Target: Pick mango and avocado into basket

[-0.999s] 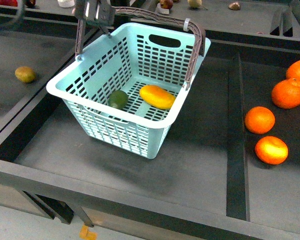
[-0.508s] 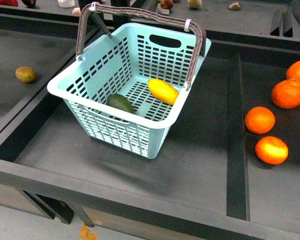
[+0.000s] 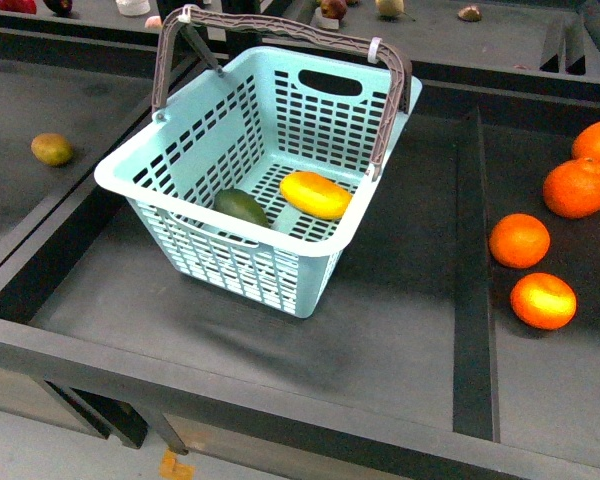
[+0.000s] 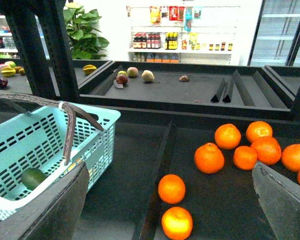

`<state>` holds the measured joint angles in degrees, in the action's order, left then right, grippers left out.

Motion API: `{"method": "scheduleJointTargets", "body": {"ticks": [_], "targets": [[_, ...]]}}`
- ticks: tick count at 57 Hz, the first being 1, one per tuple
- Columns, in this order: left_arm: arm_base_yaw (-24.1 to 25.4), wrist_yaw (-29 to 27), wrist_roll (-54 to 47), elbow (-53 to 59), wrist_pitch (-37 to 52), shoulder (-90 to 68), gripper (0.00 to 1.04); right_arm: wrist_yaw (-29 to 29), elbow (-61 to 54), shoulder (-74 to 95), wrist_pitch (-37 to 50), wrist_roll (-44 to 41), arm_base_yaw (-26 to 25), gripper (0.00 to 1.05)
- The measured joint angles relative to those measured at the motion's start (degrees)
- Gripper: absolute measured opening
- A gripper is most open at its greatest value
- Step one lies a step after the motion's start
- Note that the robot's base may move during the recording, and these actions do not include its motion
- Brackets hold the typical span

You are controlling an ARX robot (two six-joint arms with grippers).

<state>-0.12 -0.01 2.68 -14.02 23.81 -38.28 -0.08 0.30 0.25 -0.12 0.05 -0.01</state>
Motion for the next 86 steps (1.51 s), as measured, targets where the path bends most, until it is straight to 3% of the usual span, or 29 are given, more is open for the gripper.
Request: {"method": "scheduleJointTargets", "body": {"ticks": [6,50,68,73,86], "targets": [[0.00,0.00,-1.29,3.23,0.11,3.08,0.02,0.00,0.00,0.00,0.00,-0.02,0.00,0.97],[0.00,0.02,-2.23,12.98,-7.61,22.16,0.03,0.00,0.00,0.00,0.00,-0.02,0.00,0.97],[0.00,0.02,-2.25,12.98,-13.64,28.35,0.03,0.00,0.00,0.00,0.00,0.00,0.00,0.97],[0.00,0.02,-2.25,12.96,-22.88,35.98,0.03,0.02,0.00,0.00,0.00,-0.02,0.00,0.97],[0.00,0.02,-2.25,12.96,-23.67,37.99,0.03,0.00,0.00,0.00,0.00,-0.02,0.00,0.97]]}}
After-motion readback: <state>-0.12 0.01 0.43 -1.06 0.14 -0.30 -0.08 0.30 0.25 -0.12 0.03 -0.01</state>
